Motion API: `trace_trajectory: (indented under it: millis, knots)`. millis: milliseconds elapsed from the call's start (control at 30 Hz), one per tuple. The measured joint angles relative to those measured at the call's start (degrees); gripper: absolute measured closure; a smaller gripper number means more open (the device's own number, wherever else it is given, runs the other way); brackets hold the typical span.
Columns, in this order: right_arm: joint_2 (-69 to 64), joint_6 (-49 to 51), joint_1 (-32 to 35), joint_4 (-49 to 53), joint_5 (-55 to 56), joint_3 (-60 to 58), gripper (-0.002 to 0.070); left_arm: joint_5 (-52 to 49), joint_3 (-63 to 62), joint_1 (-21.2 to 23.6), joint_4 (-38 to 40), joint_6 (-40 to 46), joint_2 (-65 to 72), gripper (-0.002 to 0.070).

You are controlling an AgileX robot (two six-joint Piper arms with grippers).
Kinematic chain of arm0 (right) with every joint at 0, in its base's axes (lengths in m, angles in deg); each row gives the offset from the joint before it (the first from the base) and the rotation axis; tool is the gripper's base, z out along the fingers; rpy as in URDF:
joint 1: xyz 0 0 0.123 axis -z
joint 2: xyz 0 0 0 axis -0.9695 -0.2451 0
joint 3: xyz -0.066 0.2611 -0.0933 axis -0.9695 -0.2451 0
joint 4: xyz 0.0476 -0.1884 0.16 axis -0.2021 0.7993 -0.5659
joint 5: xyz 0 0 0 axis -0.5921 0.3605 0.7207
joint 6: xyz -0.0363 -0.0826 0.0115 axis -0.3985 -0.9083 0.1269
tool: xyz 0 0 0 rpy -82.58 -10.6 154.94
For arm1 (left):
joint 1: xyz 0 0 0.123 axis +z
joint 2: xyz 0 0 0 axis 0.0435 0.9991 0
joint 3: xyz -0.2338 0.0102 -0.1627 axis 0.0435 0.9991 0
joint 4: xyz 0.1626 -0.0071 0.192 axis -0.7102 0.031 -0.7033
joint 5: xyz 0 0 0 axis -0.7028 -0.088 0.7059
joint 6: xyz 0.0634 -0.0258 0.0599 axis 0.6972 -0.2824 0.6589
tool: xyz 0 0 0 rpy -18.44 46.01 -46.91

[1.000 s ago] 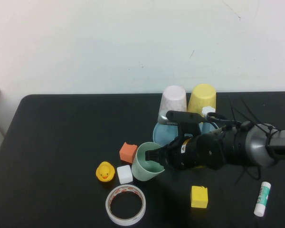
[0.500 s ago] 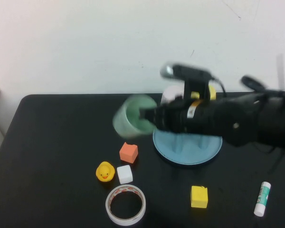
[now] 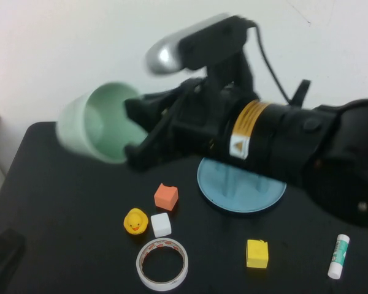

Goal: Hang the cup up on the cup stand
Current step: Adjust the cup with two arms

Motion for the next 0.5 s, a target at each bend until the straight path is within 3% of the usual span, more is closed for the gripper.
trace_trajectory:
  millis: [233, 333, 500]
  knots:
    - [0.00, -0.09, -4.44, 13.11, 1.58, 0.00, 0.0657, -0.34, 0.00, -0.09, 22.64, 0.67, 0.00, 0.0337]
    - [0.08, -0.09, -4.96, 16.39, 1.83, 0.00, 0.0657, 0.76, 0.00, -0.09, 27.58, 0.67, 0.00, 0.0306]
    - [0.08, -0.09, -4.99, 19.21, 4.17, -0.22, 0.0657, 3.12, 0.00, -0.09, 29.14, 2.14, 0.00, 0.0295]
